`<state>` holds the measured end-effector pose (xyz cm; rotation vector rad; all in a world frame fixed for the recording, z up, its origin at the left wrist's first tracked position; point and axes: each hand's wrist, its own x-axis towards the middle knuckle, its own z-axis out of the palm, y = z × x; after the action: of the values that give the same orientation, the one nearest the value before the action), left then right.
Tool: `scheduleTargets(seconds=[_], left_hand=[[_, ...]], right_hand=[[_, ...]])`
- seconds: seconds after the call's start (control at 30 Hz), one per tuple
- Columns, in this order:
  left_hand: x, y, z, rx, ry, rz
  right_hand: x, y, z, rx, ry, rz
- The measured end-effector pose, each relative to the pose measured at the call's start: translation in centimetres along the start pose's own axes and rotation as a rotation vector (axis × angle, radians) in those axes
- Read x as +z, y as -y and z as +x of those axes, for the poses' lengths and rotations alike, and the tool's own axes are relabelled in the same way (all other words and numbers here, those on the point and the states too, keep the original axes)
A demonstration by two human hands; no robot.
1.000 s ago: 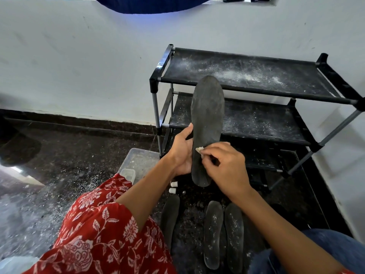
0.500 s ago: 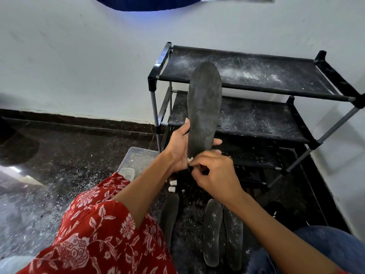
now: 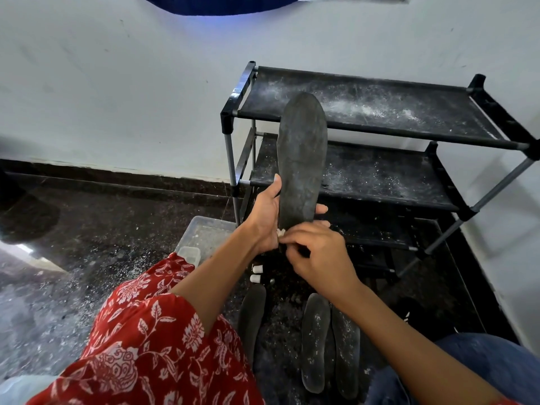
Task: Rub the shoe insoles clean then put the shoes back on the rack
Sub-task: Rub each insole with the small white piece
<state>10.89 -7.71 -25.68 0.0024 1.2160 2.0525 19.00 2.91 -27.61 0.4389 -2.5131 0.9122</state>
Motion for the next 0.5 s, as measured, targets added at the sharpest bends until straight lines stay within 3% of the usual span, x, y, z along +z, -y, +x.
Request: scheduleTargets(seconds=[0.13,0.27,0.33,0.5], left_hand=[[-0.1,-0.1,-0.1,0.008,0.001,-0.011],[-0.2,-0.2,0.0,0.02,-0.013,-0.012],[-0.2,-0.1,0.1,0.023,-0.017,-0.001],[-0.5,0.0,0.3,0.047,-0.033,-0.035]], right_hand=[[-0.3,0.3,0.0,0.027,0.117,-0.007],[-0.7,0.1,0.5,0.042,-0.108,-0.04],[-0.8,-0.5,0.5,0.079,-0.146,-0.064],[-0.1,-0.2,-0.3,0.1,0.118,-0.051]])
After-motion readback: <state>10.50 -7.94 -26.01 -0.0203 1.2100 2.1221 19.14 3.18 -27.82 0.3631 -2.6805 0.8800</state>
